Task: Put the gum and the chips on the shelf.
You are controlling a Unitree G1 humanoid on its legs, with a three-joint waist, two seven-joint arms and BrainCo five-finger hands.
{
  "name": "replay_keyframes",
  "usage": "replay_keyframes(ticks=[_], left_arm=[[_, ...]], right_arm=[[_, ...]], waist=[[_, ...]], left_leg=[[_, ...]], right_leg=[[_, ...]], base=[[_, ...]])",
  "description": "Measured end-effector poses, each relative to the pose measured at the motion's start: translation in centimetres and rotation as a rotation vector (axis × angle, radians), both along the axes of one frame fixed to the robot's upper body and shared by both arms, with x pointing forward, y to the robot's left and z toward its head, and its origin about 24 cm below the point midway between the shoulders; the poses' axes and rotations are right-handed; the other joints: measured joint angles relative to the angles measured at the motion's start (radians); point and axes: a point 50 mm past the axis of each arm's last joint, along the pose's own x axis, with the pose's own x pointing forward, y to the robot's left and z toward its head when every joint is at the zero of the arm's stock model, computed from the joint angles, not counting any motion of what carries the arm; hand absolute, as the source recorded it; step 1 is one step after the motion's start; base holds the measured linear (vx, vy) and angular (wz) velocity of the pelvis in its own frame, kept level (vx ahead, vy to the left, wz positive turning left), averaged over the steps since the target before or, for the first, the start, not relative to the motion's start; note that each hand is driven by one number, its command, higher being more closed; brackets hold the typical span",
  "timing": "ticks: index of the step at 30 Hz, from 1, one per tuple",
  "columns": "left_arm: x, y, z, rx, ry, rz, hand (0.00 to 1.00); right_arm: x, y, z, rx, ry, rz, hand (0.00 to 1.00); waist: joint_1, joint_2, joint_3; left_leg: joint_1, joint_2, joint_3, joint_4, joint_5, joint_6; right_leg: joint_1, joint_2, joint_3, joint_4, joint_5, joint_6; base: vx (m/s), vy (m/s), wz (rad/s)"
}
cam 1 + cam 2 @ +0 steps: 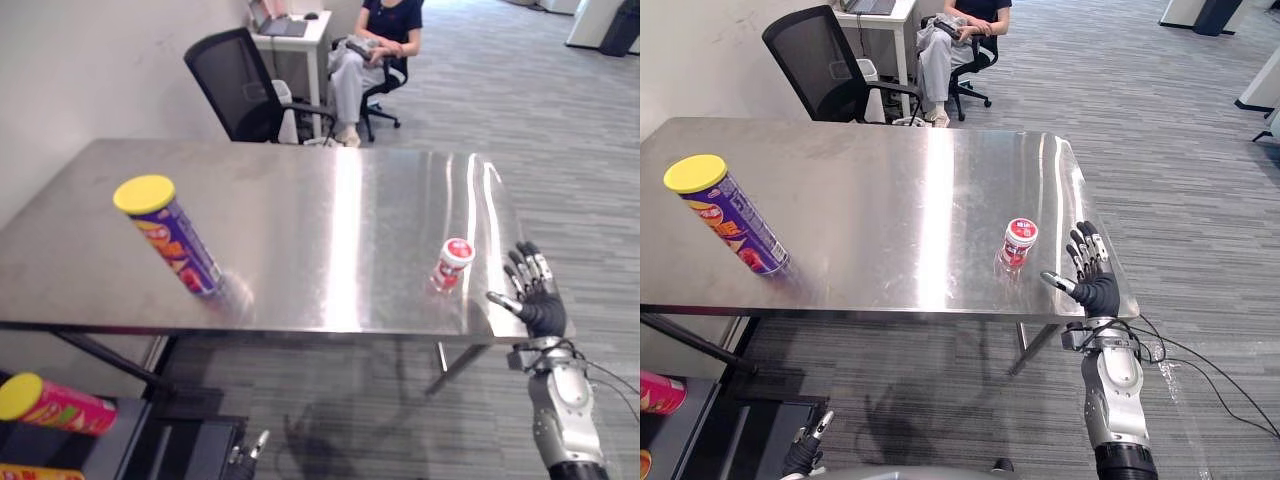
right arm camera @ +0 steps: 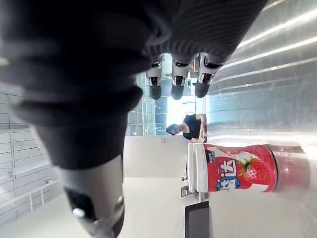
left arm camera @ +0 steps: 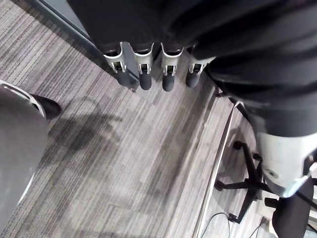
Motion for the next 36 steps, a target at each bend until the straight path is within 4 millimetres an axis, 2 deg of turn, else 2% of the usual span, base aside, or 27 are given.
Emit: replay_keyframes(ticks=[5,12,20,30,36], left_arm=[[-0.2,0.2,0.0,0.001,0.006,-0.003,0.0],[-0.7,0.6,0.0,0.011,0.021,-0.005,0.0],[-2.2,0.9,-0.2,0.009,0.053,-0.011,0.0],[-2.0,0.4,-0.2,0.001,0.052,-0.041,0.0],[-2.0,0.4,-0.3,-0.002,0.06,-0.053,0.0]], right_arm=[[0.6,0.2,-0.1,-0.017,0.012,0.028,0.0],[0.8,-0.1,0.1,-0.023,0.013,0.014,0.0],[1.8,-0.3,0.2,-0.001,0.012,-0.02,0.0],[2.7,-0.3,0.8,0.011,-0.007,-0.048,0.0],[3.6,-0.4,0.8,0.01,0.0,-0.057,0.0]], waist=[[-0.003,0.0,0.0],[0.0,0.004,-0.003],[0.004,0.007,-0.001],[0.017,0.028,0.055],[0.03,0.033,0.067]], left_leg=[[0.001,-0.004,-0.026,-0.048,0.047,-0.001],[0.002,-0.005,-0.046,-0.055,0.057,0.001],[0.002,-0.009,-0.073,-0.056,0.057,0.001],[-0.013,-0.011,-0.128,-0.001,0.048,0.0],[-0.048,-0.009,-0.158,0.048,0.038,-0.003]], right_leg=[[-0.012,0.003,-0.017,0.001,0.0,0.001],[-0.005,0.004,-0.028,0.002,0.001,0.002],[0.011,0.004,-0.051,-0.001,0.001,0.002],[0.036,-0.003,-0.09,0.028,-0.013,-0.007],[0.037,-0.003,-0.111,0.037,-0.014,-0.008]], base=[[-0.08,-0.023,0.11],[-0.02,-0.005,0.06],[0.02,0.0,0.07],[-0.03,0.005,0.12],[-0.03,0.01,0.13]])
